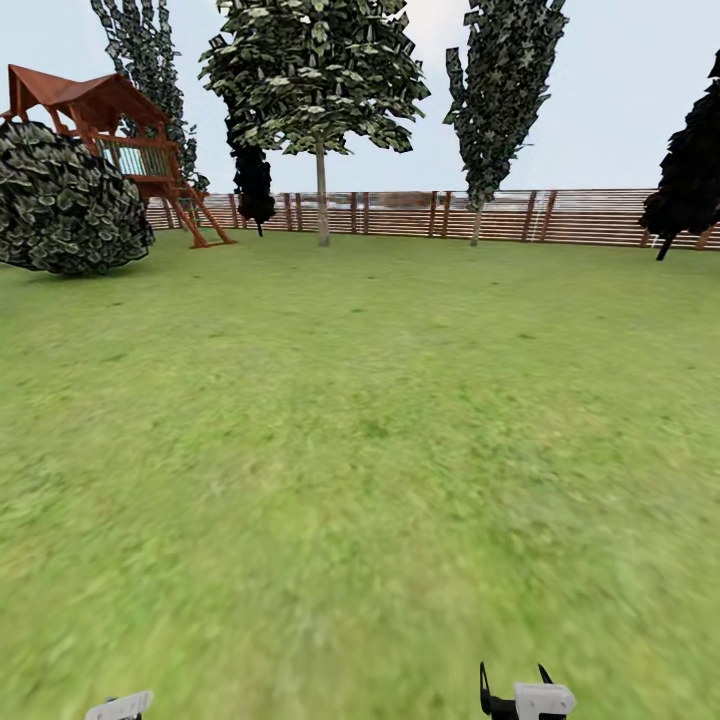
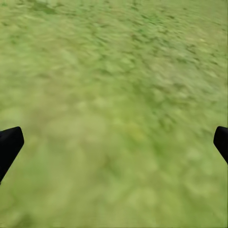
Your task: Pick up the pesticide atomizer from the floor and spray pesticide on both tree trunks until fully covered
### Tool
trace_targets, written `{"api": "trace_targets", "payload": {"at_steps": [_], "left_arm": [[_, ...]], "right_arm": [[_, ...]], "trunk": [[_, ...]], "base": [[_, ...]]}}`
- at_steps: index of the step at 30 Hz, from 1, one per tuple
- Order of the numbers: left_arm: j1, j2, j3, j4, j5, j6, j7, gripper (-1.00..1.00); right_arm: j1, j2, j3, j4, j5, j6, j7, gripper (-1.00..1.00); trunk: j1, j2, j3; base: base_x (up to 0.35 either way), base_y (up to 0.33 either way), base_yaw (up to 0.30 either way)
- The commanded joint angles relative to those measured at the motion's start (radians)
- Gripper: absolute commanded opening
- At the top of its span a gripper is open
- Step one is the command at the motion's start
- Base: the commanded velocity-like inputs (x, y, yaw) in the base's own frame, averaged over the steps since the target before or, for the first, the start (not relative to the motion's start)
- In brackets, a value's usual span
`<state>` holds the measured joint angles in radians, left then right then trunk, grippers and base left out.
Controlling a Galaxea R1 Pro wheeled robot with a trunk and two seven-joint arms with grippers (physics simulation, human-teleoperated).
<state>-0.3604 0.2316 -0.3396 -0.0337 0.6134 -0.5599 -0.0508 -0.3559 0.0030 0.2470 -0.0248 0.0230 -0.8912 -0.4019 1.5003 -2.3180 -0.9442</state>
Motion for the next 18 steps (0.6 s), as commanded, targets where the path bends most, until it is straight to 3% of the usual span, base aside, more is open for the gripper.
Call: {"api": "trace_targets", "payload": {"at_steps": [1,18], "left_arm": [[0.000,0.000,0.000,0.000,0.000,0.000,0.000,-1.00],[0.000,0.000,0.001,0.000,0.000,-0.002,0.000,-1.00]], "right_arm": [[0.000,0.000,0.000,0.000,0.000,0.000,0.000,1.00],[0.000,-0.001,0.000,0.000,0.000,0.000,0.000,1.00]], "trunk": [[0.000,0.000,0.000],[0.000,0.000,0.000]], "base": [[0.339,0.000,0.000],[0.339,0.000,0.000]]}}
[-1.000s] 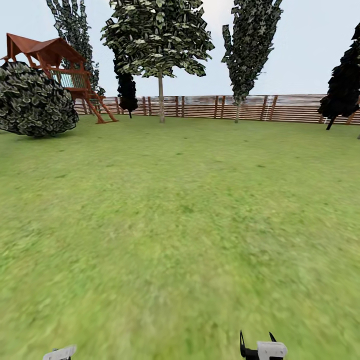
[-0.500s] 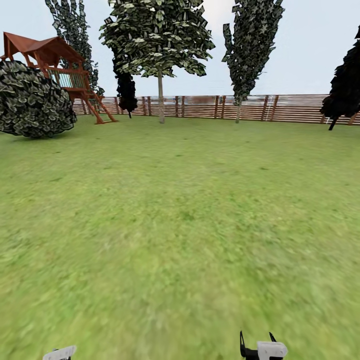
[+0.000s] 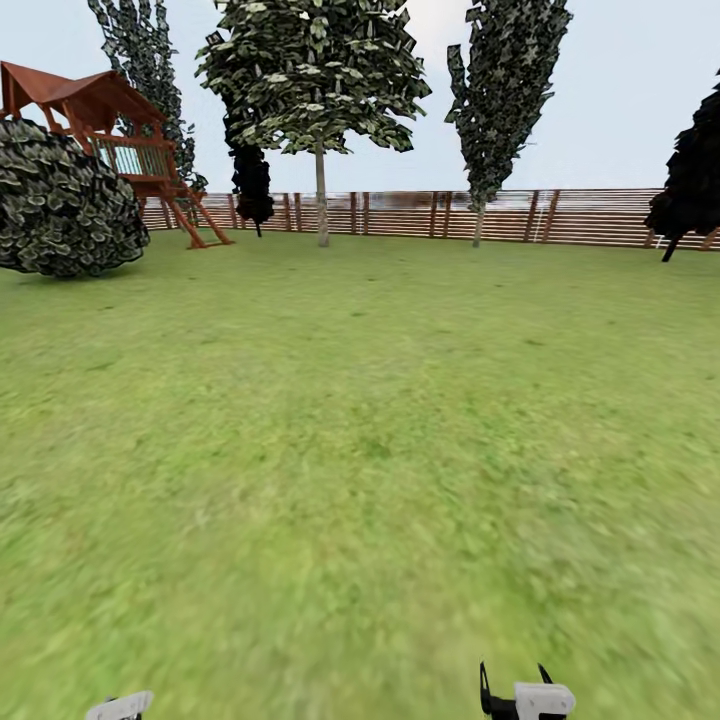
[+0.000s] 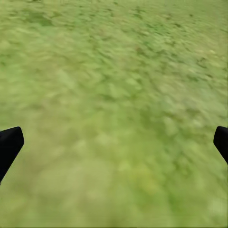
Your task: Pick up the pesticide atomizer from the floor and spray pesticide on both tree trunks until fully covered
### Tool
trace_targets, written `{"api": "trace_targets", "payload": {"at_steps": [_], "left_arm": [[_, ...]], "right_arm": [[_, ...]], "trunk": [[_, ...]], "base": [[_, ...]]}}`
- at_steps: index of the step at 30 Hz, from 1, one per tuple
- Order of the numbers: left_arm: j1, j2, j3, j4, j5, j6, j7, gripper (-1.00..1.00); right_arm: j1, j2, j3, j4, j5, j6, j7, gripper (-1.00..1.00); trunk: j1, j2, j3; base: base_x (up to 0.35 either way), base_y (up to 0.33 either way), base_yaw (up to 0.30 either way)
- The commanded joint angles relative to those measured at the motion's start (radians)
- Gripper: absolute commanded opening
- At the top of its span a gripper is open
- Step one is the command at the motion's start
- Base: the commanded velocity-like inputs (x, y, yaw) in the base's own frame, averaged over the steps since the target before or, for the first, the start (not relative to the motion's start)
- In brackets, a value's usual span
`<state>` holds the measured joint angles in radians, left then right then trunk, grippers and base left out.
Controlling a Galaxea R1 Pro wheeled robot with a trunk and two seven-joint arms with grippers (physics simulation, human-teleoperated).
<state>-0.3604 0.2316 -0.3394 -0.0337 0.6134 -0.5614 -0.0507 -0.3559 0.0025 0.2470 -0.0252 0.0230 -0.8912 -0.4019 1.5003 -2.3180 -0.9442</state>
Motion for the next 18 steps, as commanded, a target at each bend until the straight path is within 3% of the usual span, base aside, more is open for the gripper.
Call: {"api": "trace_targets", "payload": {"at_steps": [1,18], "left_arm": [[0.000,0.000,0.000,0.000,0.000,0.000,0.000,-1.00],[0.000,0.000,0.000,0.000,0.000,-0.002,0.000,-1.00]], "right_arm": [[0.000,0.000,0.000,0.000,0.000,0.000,0.000,1.00],[0.000,0.000,0.000,0.001,0.000,0.000,0.000,1.00]], "trunk": [[0.000,0.000,0.000],[0.000,0.000,0.000]], "base": [[0.339,0.000,0.000],[0.339,0.000,0.000]]}}
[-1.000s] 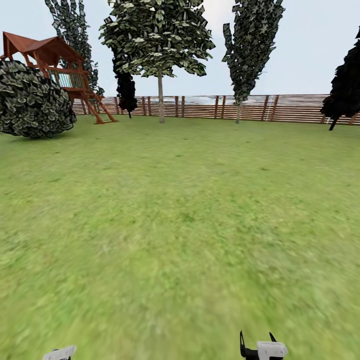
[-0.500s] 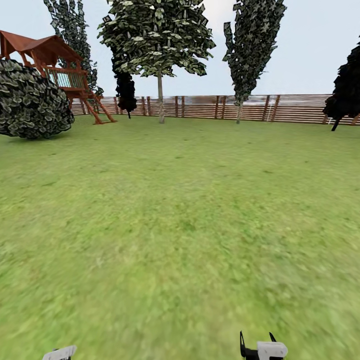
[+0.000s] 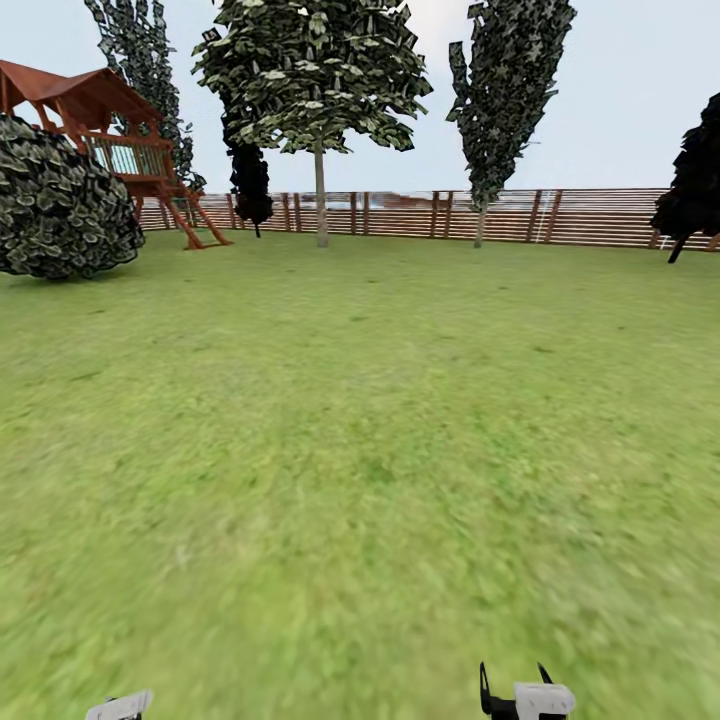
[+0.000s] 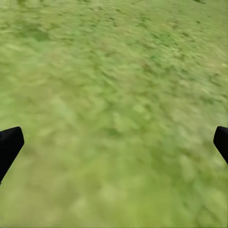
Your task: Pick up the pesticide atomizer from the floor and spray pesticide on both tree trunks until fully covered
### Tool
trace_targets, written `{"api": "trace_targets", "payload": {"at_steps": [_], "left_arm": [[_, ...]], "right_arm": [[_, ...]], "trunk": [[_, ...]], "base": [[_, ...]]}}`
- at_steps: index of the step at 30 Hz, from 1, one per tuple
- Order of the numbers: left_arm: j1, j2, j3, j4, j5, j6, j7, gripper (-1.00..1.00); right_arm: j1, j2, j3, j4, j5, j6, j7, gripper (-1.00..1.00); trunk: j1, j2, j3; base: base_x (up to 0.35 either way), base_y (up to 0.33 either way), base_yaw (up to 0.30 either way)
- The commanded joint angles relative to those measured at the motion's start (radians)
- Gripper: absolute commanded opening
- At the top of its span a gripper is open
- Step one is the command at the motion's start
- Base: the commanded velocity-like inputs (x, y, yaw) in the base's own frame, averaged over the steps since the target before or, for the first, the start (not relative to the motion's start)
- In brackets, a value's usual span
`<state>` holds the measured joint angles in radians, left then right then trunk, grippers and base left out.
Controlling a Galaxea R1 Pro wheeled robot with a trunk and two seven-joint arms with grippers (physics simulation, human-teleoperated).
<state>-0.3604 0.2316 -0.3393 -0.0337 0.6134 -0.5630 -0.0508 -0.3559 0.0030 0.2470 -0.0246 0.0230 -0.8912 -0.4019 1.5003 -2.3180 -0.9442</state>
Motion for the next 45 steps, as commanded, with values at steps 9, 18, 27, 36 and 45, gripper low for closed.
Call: {"api": "trace_targets", "payload": {"at_steps": [9,18,27,36,45], "left_arm": [[0.016,0.000,0.000,-0.002,0.002,0.000,0.000,-1.00],[0.017,0.000,0.000,-0.002,0.002,0.000,0.000,-1.00],[0.017,0.000,0.000,-0.002,0.002,0.000,0.000,-1.00],[0.017,0.000,0.000,-0.002,0.002,0.000,0.000,-1.00],[0.017,-0.001,-0.001,-0.002,0.002,0.000,0.000,-1.00]], "right_arm": [[0.000,0.000,0.000,0.000,0.000,0.000,0.000,1.00],[0.000,-0.001,0.000,0.000,0.000,0.000,0.000,1.00],[0.000,0.000,0.000,0.000,0.000,0.000,0.000,1.00],[0.000,0.000,0.000,0.000,0.000,0.000,0.000,1.00],[0.000,0.000,0.000,0.000,0.000,0.000,0.000,1.00]], "trunk": [[0.000,0.000,0.000],[0.000,0.000,0.000],[0.000,0.000,0.000],[0.000,0.000,0.000],[0.000,0.000,0.000]], "base": [[0.338,0.000,0.000],[0.337,0.000,0.000],[0.337,0.000,0.000],[0.337,0.000,0.000],[0.337,0.000,0.000]]}}
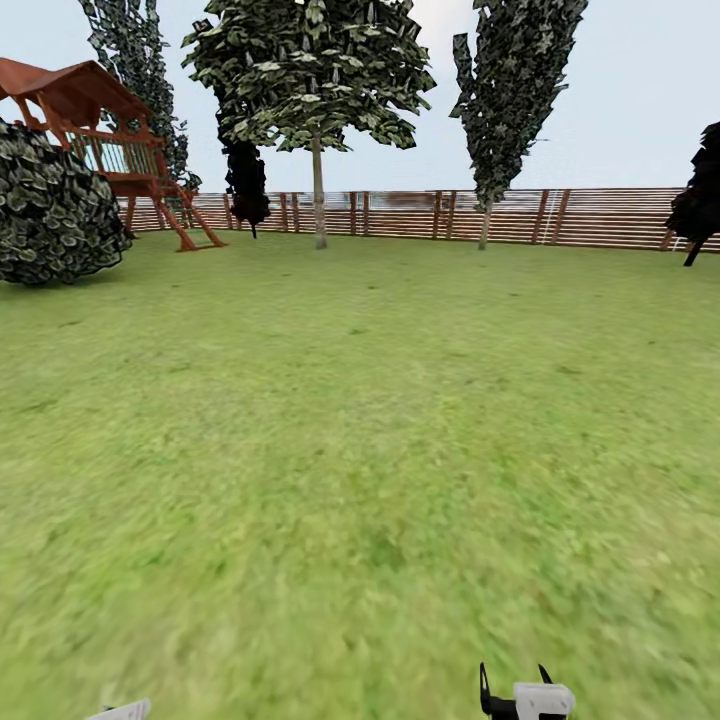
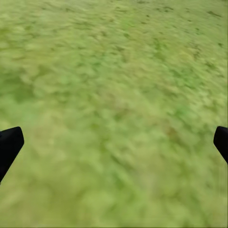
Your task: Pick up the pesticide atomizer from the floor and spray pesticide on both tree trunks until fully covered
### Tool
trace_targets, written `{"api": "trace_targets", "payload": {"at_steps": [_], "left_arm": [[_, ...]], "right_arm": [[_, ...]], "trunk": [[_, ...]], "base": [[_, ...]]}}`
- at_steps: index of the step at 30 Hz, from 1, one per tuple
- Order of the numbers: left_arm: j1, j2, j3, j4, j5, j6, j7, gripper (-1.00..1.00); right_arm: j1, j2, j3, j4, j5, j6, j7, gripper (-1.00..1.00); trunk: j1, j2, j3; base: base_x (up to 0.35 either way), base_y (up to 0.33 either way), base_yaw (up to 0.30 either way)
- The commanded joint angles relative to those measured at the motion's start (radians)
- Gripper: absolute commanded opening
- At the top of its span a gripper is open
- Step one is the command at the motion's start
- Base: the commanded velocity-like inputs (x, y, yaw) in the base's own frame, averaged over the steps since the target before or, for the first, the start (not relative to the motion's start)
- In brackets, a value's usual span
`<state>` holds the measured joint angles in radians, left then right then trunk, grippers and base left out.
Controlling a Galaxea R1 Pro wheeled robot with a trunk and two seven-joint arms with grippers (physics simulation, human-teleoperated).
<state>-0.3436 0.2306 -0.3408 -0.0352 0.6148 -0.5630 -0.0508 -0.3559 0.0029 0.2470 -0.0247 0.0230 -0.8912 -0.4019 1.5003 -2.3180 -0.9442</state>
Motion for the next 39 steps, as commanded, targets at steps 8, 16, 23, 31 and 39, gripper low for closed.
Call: {"api": "trace_targets", "payload": {"at_steps": [8,16,23,31,39], "left_arm": [[0.000,-0.002,0.000,0.000,0.000,0.000,0.000,-1.00],[0.000,-0.003,0.000,0.000,0.000,0.000,0.000,-1.00],[0.000,-0.004,0.000,0.000,0.000,0.000,0.000,-1.00],[0.001,-0.001,0.000,0.000,0.000,0.000,0.000,-1.00],[0.000,-0.002,0.000,0.000,0.000,-0.001,0.000,-1.00]], "right_arm": [[0.000,0.000,0.000,0.000,0.000,0.000,0.000,1.00],[0.000,0.000,0.000,0.000,0.000,0.000,0.000,1.00],[0.000,0.000,0.000,0.000,0.000,0.000,0.000,1.00],[0.000,0.000,0.000,0.000,0.000,0.000,0.000,1.00],[0.000,0.000,0.000,0.000,0.000,0.000,0.000,1.00]], "trunk": [[0.000,0.000,0.000],[0.000,0.000,0.000],[0.000,0.000,0.000],[0.000,0.000,0.000],[0.000,0.000,0.000]], "base": [[0.337,0.000,0.000],[0.337,0.000,0.000],[0.337,0.000,0.000],[0.337,0.000,0.000],[0.337,0.000,0.000]]}}
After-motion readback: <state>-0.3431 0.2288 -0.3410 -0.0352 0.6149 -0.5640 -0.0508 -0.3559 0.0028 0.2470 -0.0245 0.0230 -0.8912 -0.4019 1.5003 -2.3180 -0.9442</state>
